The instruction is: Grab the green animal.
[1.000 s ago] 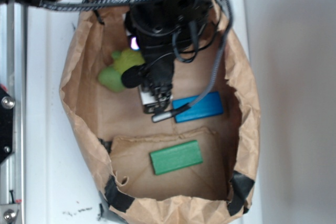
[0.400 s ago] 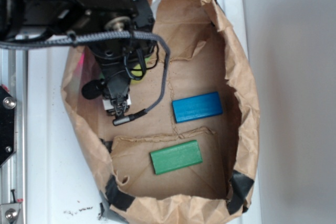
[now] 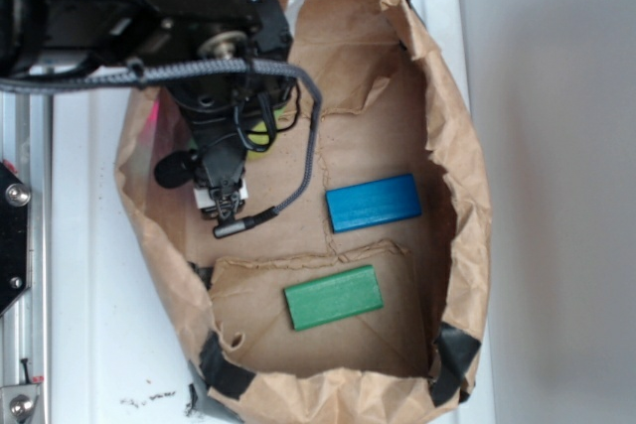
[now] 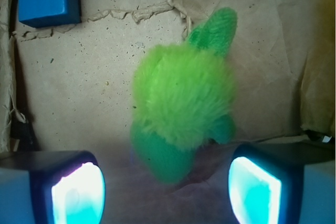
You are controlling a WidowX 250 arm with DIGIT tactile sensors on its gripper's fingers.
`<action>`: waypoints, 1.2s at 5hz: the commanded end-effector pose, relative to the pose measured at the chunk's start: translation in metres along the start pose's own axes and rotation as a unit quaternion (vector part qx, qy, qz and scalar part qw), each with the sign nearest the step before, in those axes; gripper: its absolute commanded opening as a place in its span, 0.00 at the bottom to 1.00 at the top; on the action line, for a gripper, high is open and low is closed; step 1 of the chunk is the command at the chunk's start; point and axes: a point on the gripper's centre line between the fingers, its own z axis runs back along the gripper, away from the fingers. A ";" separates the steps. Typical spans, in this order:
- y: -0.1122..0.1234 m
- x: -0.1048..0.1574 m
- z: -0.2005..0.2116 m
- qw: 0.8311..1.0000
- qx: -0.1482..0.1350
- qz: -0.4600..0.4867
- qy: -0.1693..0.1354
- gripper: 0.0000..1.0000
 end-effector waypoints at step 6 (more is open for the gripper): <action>-0.005 0.057 -0.023 0.998 0.025 -0.001 -0.063 0.00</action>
